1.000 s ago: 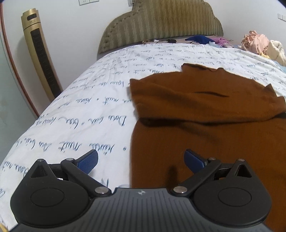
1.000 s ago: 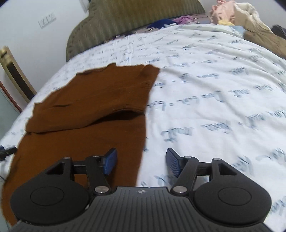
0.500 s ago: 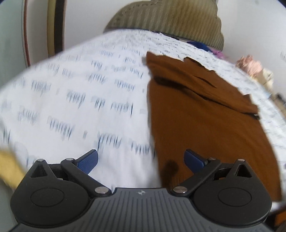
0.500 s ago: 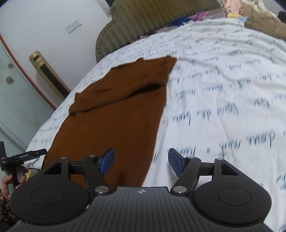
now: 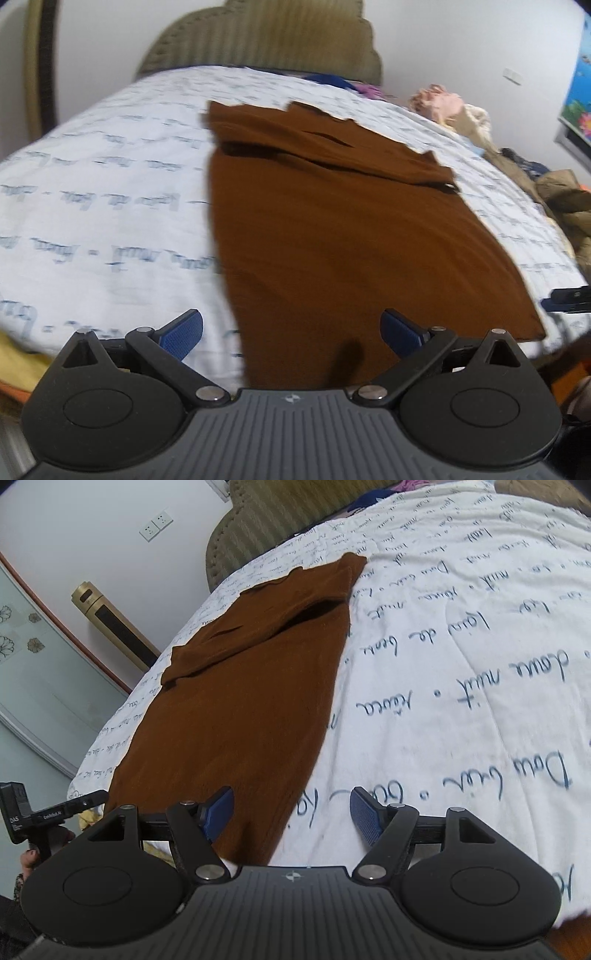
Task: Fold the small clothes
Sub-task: 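Close the left tool on the sweater hem while the right tool closes beside it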
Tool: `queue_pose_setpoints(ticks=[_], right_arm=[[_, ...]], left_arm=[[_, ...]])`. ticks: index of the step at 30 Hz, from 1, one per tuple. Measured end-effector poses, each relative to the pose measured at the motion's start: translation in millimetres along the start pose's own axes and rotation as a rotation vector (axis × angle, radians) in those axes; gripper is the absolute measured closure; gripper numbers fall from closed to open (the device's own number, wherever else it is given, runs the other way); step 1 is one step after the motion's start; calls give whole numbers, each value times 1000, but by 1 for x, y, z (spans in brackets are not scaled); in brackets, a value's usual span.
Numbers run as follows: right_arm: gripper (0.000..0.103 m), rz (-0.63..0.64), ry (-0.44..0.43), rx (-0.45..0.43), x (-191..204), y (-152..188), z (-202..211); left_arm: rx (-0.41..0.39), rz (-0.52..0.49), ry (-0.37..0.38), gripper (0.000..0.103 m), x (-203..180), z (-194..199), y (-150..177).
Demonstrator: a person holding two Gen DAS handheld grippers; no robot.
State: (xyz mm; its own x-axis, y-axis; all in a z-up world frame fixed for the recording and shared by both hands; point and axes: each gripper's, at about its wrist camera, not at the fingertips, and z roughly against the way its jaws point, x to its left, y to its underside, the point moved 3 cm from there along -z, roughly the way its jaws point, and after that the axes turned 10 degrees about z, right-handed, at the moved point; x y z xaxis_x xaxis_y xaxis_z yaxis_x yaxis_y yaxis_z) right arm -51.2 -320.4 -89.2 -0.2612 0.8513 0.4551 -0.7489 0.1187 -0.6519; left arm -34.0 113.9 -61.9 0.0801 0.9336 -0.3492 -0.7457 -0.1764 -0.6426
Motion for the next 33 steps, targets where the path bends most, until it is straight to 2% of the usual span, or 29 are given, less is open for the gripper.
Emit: queue_pose_setpoints(ticks=[4, 8, 12, 19, 20, 21, 23, 26, 28, 31, 33], right_arm=[[33, -4, 1, 0, -1, 2, -1], [32, 10, -7, 3, 4, -1, -4], [32, 10, -20, 9, 5, -1, -9], [32, -57, -77, 9, -6, 4, -5], [32, -68, -87, 8, -7, 5, -6], [32, -82, -93, 5, -9, 5, -6], [32, -97, -104, -2, -9, 5, -6], [32, -113, -135, 3, -8, 6, -6], [32, -114, -150, 9, -6, 7, -9], [33, -148, -232, 20, -2, 9, -19], [46, -175, -270, 37, 1, 10, -31]], left_arm=[[35, 35, 68, 1, -6, -9, 0], [43, 59, 56, 3, -4, -16, 1], [46, 74, 36, 15, 2, -13, 2], [66, 109, 51, 17, 6, -15, -3], [66, 109, 49, 21, 5, -17, -4], [65, 105, 48, 32, 3, -18, -5], [71, 106, 46, 43, 2, -20, -6], [74, 140, 50, 49, 7, -21, -7], [73, 175, 58, 57, 12, -19, -8], [75, 213, 69, 62, 19, -20, -8], [75, 227, 68, 68, 21, -21, -9]])
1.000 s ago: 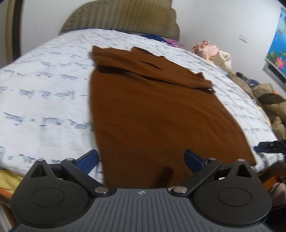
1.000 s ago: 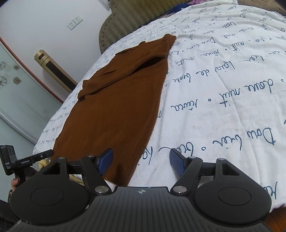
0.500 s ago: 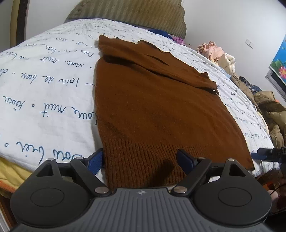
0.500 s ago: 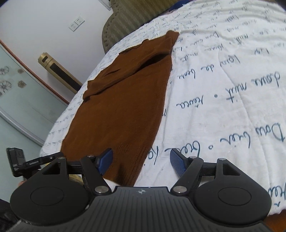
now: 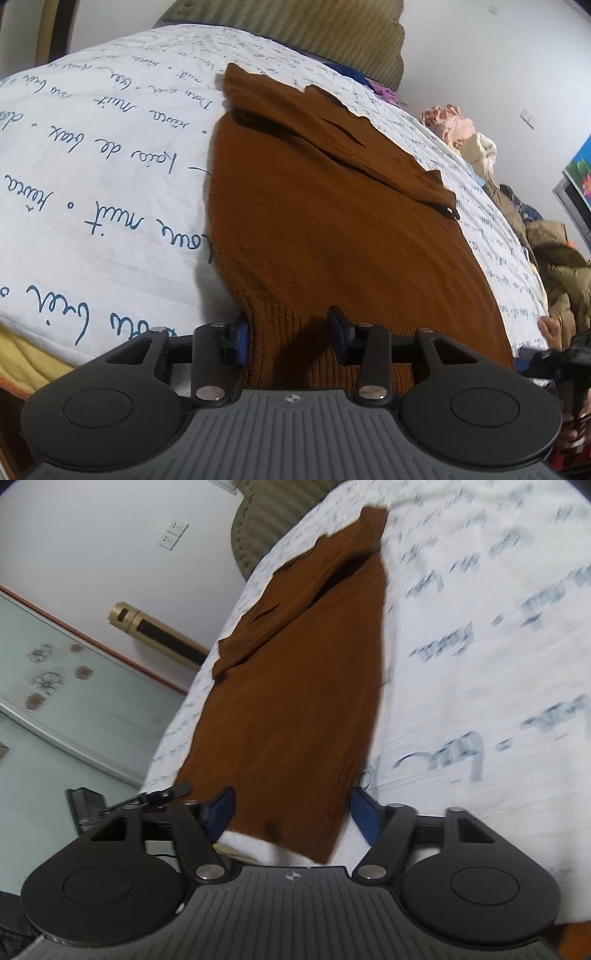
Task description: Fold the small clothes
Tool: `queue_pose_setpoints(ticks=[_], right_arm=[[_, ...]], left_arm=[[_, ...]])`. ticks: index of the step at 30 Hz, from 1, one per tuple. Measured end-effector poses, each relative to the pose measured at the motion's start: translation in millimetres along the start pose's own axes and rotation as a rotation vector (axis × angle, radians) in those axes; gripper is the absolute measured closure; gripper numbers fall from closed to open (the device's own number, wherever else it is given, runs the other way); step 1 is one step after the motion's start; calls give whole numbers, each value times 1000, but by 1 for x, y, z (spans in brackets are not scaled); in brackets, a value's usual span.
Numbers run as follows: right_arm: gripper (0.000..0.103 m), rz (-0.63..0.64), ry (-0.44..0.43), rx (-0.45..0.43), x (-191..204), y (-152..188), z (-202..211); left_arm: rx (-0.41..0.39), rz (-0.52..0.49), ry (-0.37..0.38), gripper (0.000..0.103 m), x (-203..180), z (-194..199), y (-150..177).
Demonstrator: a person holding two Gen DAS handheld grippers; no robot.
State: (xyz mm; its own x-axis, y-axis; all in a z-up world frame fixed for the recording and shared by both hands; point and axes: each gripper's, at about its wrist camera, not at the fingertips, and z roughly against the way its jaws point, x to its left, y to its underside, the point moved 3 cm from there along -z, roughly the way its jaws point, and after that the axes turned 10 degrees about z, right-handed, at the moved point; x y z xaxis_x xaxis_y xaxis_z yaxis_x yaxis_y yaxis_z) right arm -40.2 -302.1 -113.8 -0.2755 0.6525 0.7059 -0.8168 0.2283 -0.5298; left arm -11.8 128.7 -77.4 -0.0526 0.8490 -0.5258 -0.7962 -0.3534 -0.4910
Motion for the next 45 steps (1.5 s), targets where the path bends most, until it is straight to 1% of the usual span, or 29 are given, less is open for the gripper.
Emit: queue_pose_setpoints(ticks=[1, 2, 3, 4, 6, 7, 10, 15, 20, 26, 30, 33, 35, 38, 42, 45], right_arm=[[63, -8, -7, 11, 0, 1, -6], [80, -24, -26, 24, -1, 2, -12], [88, -51, -44, 31, -4, 3, -18], [90, -69, -42, 38, -6, 5, -23], [90, -54, -27, 28, -4, 7, -25], [90, -45, -31, 23, -1, 7, -24], [90, 20, -12, 3, 11, 5, -16], [90, 81, 42, -5, 20, -2, -9], [90, 130, 56, -36, 35, -11, -6], [91, 145, 26, -93, 44, -27, 0], [91, 160, 5, -135, 50, -44, 1], [91, 187, -8, -177, 59, -64, 1], [91, 204, -15, -201, 65, -80, -1], [91, 219, -17, -253, 70, -114, 0], [91, 194, -8, -332, 62, -169, -5], [91, 158, 23, -359, 45, -211, -23]], left_arm=[[-1, -4, -3, 73, 0, 0, -1], [-3, -7, -6, 76, 0, -1, -1], [-5, -3, -8, 82, 0, -2, -1], [-6, 7, -7, 83, 2, -4, -1], [-6, 31, 7, 84, 5, -3, -2], [-8, 40, 10, 90, 6, -3, -3], [-4, 56, 20, 97, 9, -4, -3], [-18, 92, 24, 97, 10, -5, -5], [-7, 126, 64, 98, 14, -2, -7], [-4, 210, 132, 98, 19, 1, -14], [-21, 187, 138, 98, 8, 3, -28], [-36, 185, 166, 98, -2, 3, -46], [-50, 192, 180, 98, -10, 0, -65], [-81, 204, 202, 98, -21, -9, -98], [-125, 210, 191, 98, -38, -32, -150], [-158, 211, 156, 98, -50, -60, -192]])
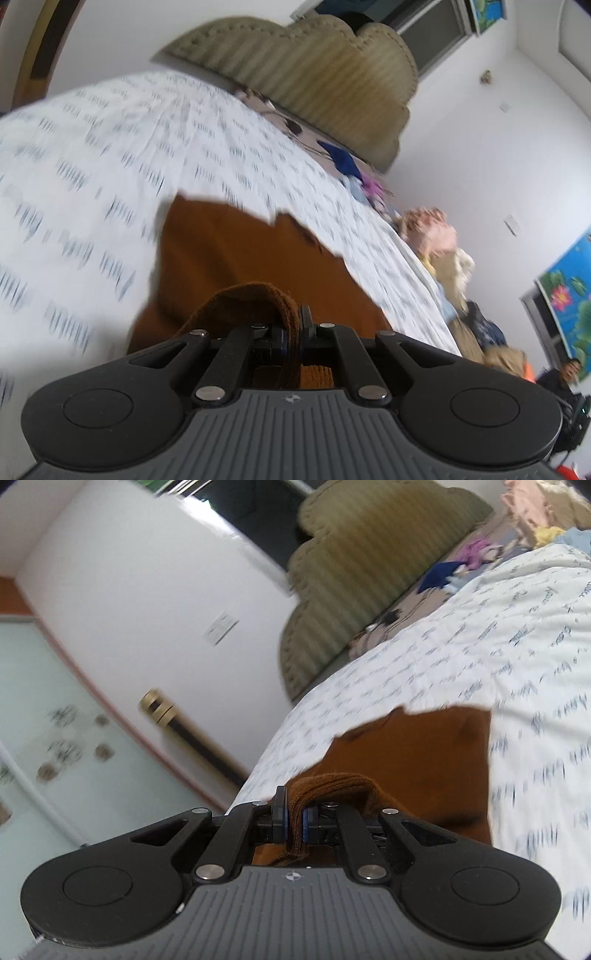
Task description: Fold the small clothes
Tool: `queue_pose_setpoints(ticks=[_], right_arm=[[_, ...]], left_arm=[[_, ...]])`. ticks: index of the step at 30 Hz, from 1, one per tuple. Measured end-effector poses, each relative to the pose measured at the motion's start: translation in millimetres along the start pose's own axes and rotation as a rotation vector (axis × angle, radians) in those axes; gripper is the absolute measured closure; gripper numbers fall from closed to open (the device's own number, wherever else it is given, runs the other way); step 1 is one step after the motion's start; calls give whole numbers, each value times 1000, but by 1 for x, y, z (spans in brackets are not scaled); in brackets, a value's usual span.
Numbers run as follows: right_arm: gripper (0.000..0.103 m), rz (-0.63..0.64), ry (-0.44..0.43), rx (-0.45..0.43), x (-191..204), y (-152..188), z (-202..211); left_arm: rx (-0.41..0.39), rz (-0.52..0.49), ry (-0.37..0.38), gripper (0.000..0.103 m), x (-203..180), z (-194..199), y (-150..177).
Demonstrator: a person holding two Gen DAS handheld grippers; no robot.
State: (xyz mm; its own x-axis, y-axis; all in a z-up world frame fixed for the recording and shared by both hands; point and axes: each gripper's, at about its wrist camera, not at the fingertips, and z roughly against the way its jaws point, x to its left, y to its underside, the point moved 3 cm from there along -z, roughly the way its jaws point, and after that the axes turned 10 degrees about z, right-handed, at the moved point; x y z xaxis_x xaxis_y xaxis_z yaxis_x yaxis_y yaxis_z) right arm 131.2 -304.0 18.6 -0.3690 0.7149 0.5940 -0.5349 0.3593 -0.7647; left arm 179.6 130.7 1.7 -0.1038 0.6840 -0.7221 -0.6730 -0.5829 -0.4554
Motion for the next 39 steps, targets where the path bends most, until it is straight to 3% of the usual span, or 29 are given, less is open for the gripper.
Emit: queue_pose_setpoints(ticks=[4, 10, 13, 16, 18, 20, 22, 27, 29, 32, 34, 35, 39], right_arm=[[91, -50, 15, -4, -34, -33, -51], [91, -144, 56, 0, -92, -61, -128], [91, -231, 98, 32, -129, -61, -163], [85, -319, 146, 74, -162, -52, -190], [72, -342, 211, 84, -176, -47, -197], [56, -343, 220, 63, -183, -48, -197], [51, -345, 227, 39, -187, -55, -196], [52, -283, 208, 32, -169, -79, -189], [51, -259, 148, -12, -152, -88, -174], [47, -280, 29, -229, -137, -95, -113], [36, -332, 65, -395, -143, -91, -67], [35, -325, 101, -398, -143, -90, -57], [35, -92, 181, -116, -110, -80, -93]], left_arm=[[-17, -34, -68, 98, -15, -59, -38], [-23, -4, -176, 98, -8, -139, -84], [74, 66, -226, 98, 9, -181, -97], [98, 110, -264, 98, 24, -202, -103], [106, 134, -257, 98, 29, -206, -107], [83, 129, -235, 98, 26, -205, -115], [92, 114, -222, 98, 17, -204, -121], [159, 121, -153, 94, -2, -199, -132], [220, 140, -137, 91, -2, -198, -134], [147, 142, -159, 91, 7, -180, -143], [111, 146, -188, 90, 14, -175, -149], [102, 156, -194, 90, 18, -175, -152], [86, 102, -230, 90, 17, -171, -145]])
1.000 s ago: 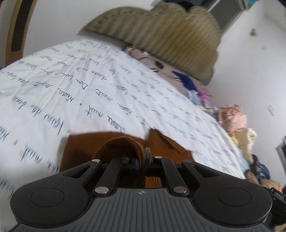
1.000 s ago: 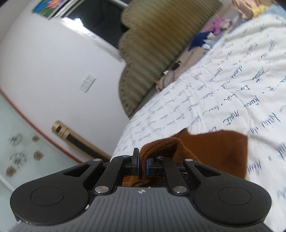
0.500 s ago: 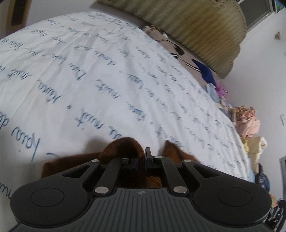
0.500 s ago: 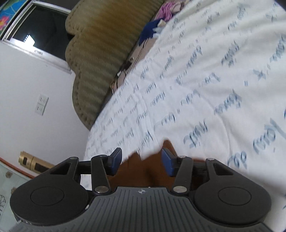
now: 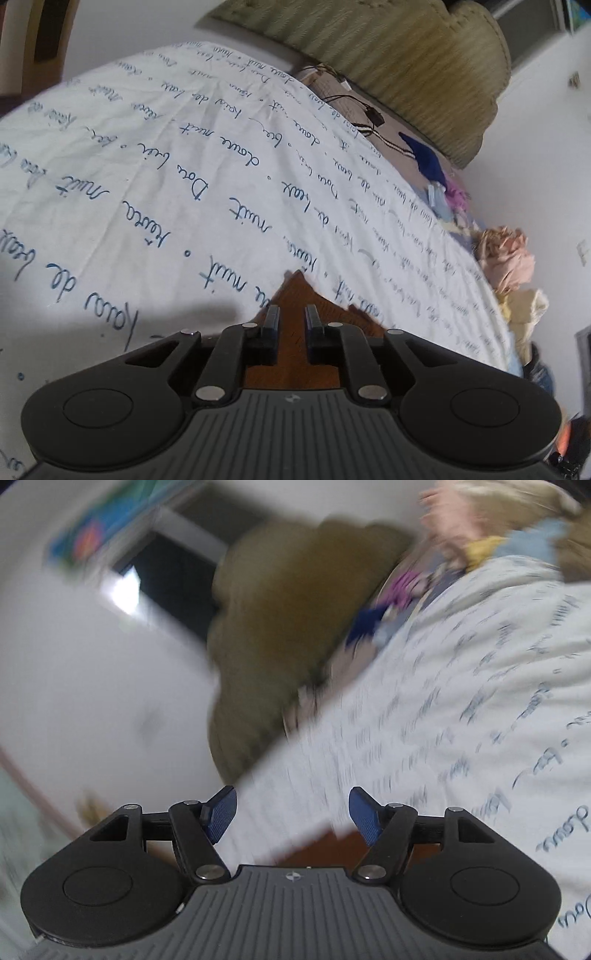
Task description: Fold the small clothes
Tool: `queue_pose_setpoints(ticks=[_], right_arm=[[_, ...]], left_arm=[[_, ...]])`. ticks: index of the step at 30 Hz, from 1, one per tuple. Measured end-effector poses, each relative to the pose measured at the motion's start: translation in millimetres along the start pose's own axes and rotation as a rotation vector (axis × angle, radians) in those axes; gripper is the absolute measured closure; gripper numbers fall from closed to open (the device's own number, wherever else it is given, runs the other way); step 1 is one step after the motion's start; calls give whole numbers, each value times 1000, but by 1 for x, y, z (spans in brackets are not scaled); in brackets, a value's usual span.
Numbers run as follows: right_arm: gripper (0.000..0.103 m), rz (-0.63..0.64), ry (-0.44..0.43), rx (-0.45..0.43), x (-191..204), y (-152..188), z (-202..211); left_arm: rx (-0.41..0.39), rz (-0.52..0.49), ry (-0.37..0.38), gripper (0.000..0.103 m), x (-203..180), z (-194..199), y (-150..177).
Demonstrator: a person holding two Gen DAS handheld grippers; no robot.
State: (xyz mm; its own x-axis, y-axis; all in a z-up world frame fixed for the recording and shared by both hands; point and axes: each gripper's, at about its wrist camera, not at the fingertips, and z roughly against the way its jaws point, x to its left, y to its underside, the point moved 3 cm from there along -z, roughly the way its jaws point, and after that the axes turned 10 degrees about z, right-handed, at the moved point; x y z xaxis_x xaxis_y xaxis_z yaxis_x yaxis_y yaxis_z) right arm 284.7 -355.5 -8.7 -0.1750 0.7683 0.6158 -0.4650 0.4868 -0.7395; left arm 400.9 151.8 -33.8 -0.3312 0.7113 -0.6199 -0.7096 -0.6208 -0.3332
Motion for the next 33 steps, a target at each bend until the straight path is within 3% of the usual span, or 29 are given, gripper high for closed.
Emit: queue_pose_setpoints(ticks=[3, 6, 11, 13, 15, 17, 18, 19, 22, 23, 24, 26, 29, 32, 33], right_arm=[[35, 190, 21, 143, 44, 25, -48], [36, 298, 84, 257, 67, 45, -110], [39, 295, 166, 351, 60, 70, -162], [40, 316, 265, 386, 45, 75, -164], [58, 308, 294, 380, 23, 77, -153], [92, 282, 303, 381, 6, 70, -143], [102, 253, 310, 383, -4, 67, -138], [103, 221, 316, 384, -14, 66, -134], [103, 167, 293, 400, -20, 61, -131], [86, 181, 299, 392, -13, 59, -127], [76, 215, 298, 368, -2, 58, -117], [42, 289, 248, 336, 25, 62, -92], [41, 389, 115, 377, 63, 92, -55], [42, 500, 59, 428, 89, 131, -32], [44, 525, 72, 460, 93, 140, -32]], left_arm=[[3, -69, 19, 90, -10, 5, 21], [15, -158, 48, 90, -24, 6, 49], [17, -294, -10, 90, -25, -17, 90], [21, -294, -63, 90, -10, -29, 97], [1, -280, -24, 90, 4, -30, 99], [-16, -277, 7, 90, 13, -27, 100], [-23, -278, 12, 90, 15, -25, 100], [-28, -277, 10, 90, 16, -24, 101], [-32, -248, -24, 90, 13, -9, 102], [-46, -268, -37, 90, 10, 0, 105], [-71, -297, -45, 90, 6, 12, 110], [-95, -351, -33, 90, -1, 29, 127], [-127, -444, -82, 90, -3, 45, 152], [-111, -483, -163, 90, 9, 38, 169], [-115, -472, -154, 90, 16, 37, 171]])
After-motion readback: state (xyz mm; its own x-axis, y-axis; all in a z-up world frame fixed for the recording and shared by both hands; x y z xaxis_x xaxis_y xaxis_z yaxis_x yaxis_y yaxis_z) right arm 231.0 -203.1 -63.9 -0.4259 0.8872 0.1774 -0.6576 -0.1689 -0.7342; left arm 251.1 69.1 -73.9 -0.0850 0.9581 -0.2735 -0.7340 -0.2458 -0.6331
